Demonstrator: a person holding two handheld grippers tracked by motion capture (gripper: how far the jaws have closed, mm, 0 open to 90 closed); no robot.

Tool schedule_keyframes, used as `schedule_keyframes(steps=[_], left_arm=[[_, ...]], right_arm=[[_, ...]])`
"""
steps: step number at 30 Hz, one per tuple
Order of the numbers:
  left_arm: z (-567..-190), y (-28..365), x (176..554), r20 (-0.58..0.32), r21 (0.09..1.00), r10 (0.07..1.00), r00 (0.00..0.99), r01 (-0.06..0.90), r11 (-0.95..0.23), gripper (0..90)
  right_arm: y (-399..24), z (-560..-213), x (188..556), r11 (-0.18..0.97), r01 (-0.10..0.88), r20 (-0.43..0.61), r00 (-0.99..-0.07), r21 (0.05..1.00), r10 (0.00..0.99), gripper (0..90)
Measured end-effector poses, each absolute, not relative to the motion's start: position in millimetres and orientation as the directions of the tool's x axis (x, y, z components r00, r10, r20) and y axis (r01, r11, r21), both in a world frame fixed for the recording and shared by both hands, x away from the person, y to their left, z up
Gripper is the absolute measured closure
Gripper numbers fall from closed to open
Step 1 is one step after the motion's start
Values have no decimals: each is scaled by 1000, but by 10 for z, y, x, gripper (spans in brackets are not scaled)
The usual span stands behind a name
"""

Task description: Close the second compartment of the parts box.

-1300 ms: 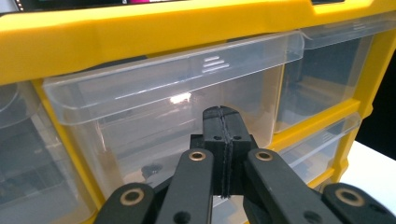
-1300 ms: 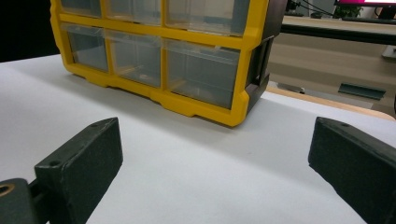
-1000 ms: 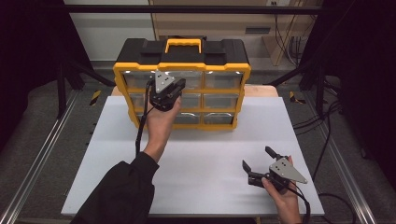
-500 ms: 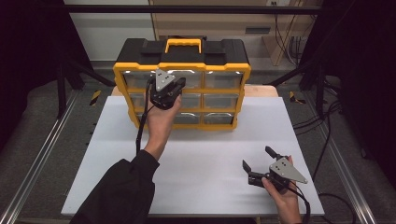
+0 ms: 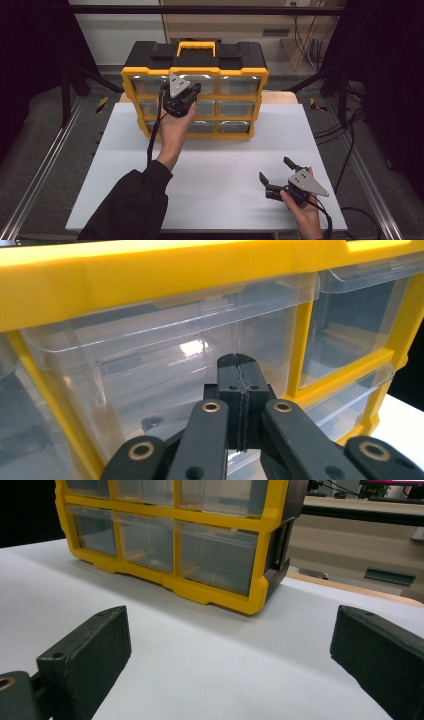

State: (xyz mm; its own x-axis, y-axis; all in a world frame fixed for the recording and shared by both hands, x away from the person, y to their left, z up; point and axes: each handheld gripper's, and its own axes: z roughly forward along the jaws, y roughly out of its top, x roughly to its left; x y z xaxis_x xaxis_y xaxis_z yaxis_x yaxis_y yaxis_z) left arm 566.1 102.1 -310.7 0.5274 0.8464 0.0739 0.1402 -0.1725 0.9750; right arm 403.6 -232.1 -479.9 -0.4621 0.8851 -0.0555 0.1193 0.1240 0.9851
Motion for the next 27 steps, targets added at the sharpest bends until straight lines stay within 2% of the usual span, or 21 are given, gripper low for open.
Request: schedule_keyframes(steps=[19, 27], left_arm=[[-3116, 958, 5419, 101, 972, 828, 552, 122, -200, 899], [-3133, 1069, 5333, 102, 971, 832, 545, 127, -202, 899]], right_arm=[[-2329, -4791, 4014, 112, 113, -48, -464, 987, 885, 30], [-2338, -4781, 4030, 106, 110, -45, -453, 988, 890, 30]])
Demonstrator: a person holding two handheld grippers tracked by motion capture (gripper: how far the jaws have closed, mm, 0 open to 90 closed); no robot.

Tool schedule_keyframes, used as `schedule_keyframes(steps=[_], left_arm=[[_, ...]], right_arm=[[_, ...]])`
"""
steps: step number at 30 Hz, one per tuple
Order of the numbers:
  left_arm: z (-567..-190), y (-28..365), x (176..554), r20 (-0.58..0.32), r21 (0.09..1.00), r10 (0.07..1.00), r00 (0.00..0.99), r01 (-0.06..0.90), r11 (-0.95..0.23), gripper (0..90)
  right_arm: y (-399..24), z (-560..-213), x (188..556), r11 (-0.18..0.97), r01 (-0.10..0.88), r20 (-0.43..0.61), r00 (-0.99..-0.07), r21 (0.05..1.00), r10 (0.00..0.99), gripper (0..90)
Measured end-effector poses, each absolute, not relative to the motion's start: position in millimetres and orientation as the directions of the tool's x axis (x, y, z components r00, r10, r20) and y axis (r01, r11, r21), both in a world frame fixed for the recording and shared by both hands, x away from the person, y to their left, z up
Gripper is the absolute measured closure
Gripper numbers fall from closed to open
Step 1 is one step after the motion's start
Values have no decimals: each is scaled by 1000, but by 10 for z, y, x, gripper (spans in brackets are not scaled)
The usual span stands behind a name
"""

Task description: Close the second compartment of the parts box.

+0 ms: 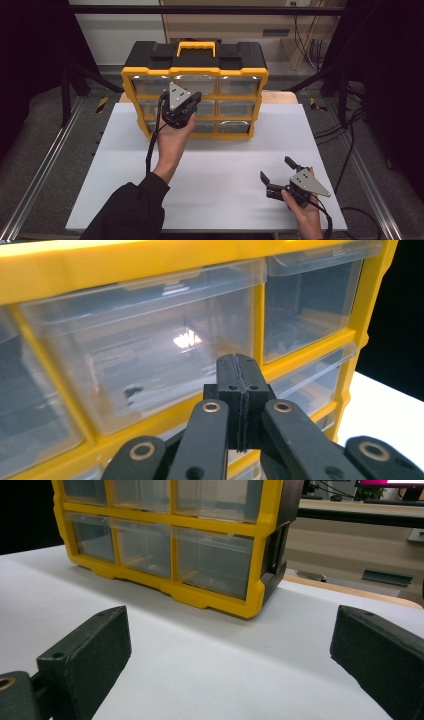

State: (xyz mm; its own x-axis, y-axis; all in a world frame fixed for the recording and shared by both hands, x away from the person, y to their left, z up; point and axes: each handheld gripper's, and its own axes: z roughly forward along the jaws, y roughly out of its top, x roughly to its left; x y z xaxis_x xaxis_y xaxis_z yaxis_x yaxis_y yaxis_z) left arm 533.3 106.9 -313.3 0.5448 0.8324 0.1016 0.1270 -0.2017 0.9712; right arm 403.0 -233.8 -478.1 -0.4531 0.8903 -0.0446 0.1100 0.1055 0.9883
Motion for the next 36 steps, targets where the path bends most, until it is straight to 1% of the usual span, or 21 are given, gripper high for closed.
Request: schedule_keyframes(steps=[13, 21, 23, 26, 28, 30, 34, 36], left_arm=[[-3145, 1265, 5151, 98, 977, 828, 551, 107, -187, 897], [-3122, 1296, 5063, 124, 978, 819, 560, 71, -197, 885], [-3114, 1305, 5041, 125, 982, 825, 552, 52, -184, 822], [-3112, 1331, 5011, 121, 986, 833, 540, 28, -162, 645], [-3120, 1355, 5000, 114, 989, 834, 539, 20, -148, 499], [-3132, 1377, 4995, 92, 993, 832, 548, 16, -120, 400], [-3164, 1396, 5001, 92, 993, 809, 580, 6, -117, 264], [-3182, 1404, 5001, 91, 994, 799, 594, -1, -113, 217]], right_arm=[[-2306, -4781, 4007, 130, 107, -67, -459, 986, 886, 29], [-2297, -4788, 4019, 133, 111, -67, -463, 985, 884, 30], [-2303, -4783, 4016, 123, 113, -57, -465, 986, 884, 30], [-2300, -4784, 4011, 124, 112, -58, -463, 986, 884, 29], [-2298, -4785, 4012, 126, 111, -61, -464, 986, 884, 29], [-2296, -4790, 4016, 132, 110, -66, -465, 985, 883, 30], [-2291, -4792, 4020, 128, 110, -63, -464, 986, 883, 29], [-2291, -4792, 4019, 129, 110, -64, -464, 986, 883, 29]])
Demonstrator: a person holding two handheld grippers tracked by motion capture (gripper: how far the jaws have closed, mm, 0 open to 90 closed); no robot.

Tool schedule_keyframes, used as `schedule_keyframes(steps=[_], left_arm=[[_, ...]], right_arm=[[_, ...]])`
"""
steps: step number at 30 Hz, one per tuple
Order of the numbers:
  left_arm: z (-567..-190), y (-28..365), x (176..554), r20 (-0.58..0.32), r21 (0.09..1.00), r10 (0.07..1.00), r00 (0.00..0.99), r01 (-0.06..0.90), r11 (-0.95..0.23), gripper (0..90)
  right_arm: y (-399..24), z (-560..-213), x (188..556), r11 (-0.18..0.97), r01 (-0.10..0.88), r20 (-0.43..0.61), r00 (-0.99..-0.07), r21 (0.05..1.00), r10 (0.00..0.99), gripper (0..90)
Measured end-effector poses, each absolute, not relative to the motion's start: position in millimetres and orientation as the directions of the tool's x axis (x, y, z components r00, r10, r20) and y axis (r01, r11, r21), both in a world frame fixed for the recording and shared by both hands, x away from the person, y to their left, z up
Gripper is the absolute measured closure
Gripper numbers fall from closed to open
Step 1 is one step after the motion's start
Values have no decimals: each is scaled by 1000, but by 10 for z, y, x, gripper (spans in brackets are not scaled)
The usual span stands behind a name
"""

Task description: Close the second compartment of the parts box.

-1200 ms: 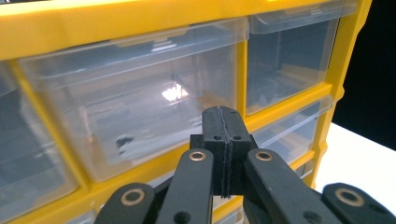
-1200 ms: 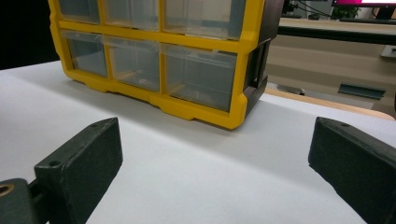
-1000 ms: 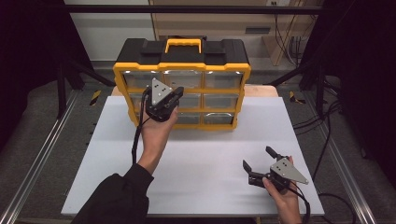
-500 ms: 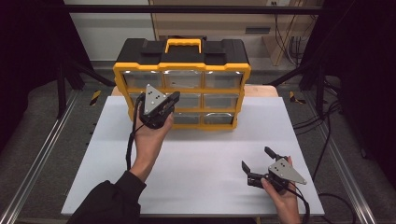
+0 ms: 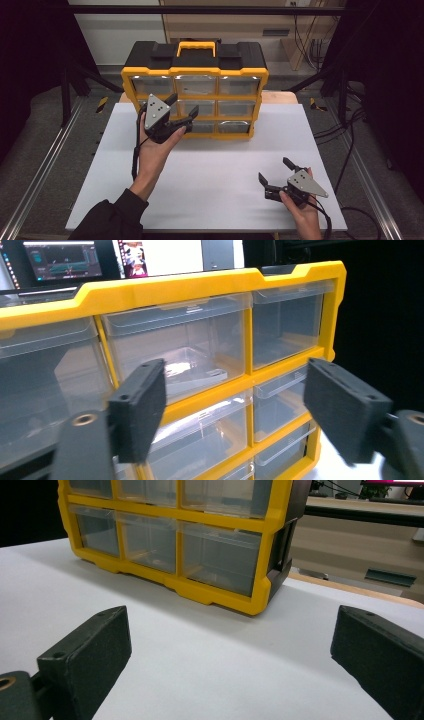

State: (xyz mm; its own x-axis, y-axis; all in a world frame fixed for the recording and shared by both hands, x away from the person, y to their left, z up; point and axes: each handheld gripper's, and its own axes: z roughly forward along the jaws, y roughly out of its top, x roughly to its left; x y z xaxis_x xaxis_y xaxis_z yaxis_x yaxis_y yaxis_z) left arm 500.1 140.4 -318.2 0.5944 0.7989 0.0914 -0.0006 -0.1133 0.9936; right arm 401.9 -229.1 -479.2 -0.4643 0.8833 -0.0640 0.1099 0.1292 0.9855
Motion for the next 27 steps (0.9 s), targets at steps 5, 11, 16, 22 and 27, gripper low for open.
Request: schedule_keyframes(steps=[5, 11, 16, 22, 27], left_arm=[[-3217, 1423, 5007, 70, 996, 778, 624, 1, -90, 127], [-3250, 1477, 5008, 61, 997, 774, 630, -4, -75, 78], [-3277, 1513, 4995, 70, 997, 774, 629, -9, -83, 51], [-3322, 1553, 4973, 75, 996, 772, 631, -3, -94, 39], [-3380, 1552, 4977, 83, 995, 771, 632, -5, -103, 36]], right_arm=[[-2293, -4791, 4015, 131, 108, -66, -464, 985, 883, 29], [-2293, -4793, 4017, 132, 110, -67, -465, 985, 883, 28], [-2290, -4793, 4015, 132, 112, -65, -466, 985, 883, 28], [-2291, -4793, 4014, 131, 111, -65, -465, 985, 883, 27], [-2290, -4792, 4009, 129, 111, -63, -468, 985, 882, 28]])
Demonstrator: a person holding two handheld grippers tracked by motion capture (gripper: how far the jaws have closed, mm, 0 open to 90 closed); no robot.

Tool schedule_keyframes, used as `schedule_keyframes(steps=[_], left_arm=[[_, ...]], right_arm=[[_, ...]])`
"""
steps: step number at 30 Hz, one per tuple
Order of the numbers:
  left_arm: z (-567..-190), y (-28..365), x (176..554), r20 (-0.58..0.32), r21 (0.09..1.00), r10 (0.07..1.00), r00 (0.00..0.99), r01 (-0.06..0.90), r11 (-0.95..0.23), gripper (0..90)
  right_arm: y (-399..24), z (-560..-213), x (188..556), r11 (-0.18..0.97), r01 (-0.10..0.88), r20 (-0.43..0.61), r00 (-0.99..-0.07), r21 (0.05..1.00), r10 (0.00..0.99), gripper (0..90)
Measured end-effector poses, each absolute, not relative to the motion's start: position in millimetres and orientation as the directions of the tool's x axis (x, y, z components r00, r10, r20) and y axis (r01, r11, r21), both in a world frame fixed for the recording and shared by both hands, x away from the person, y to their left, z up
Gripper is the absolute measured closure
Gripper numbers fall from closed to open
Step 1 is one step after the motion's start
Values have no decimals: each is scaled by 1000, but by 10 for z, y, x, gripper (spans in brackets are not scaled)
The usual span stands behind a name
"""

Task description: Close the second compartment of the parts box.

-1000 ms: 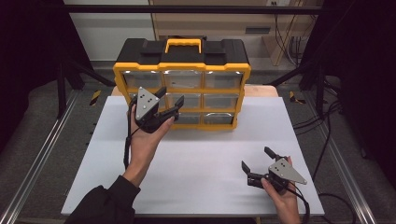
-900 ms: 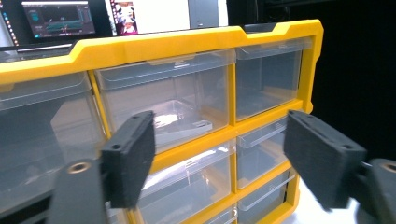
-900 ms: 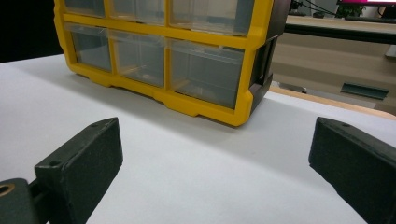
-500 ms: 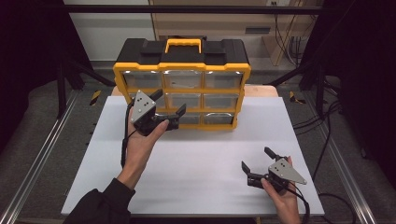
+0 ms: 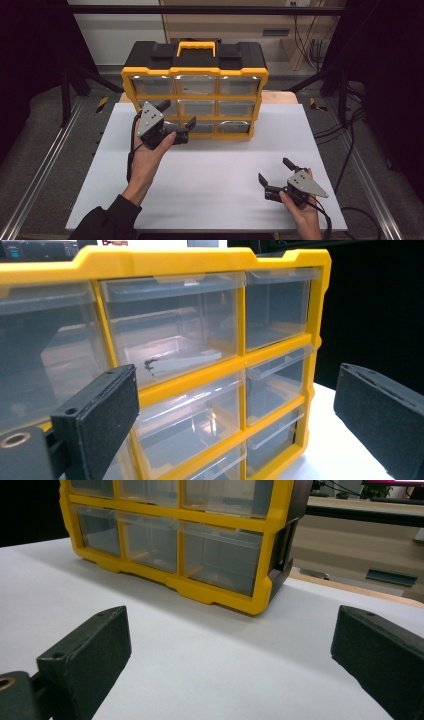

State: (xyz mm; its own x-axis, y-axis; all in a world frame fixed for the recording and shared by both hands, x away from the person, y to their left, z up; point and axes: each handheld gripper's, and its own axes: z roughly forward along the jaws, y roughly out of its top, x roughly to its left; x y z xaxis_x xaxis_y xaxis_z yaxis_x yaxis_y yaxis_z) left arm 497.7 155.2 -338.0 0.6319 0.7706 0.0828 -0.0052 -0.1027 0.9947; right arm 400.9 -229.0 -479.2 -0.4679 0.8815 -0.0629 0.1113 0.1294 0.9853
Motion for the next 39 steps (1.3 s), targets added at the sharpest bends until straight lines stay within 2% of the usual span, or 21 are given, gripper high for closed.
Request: schedule_keyframes(steps=[20, 39], left_arm=[[-3620, 1642, 4782, 86, 995, 765, 638, -9, -104, 33], [-4058, 1851, 4577, 68, 992, 758, 649, 40, -123, 34]], right_arm=[[-2289, -4790, 4002, 130, 112, -64, -468, 985, 881, 31], [-2289, -4792, 4003, 127, 114, -59, -469, 985, 881, 32]])
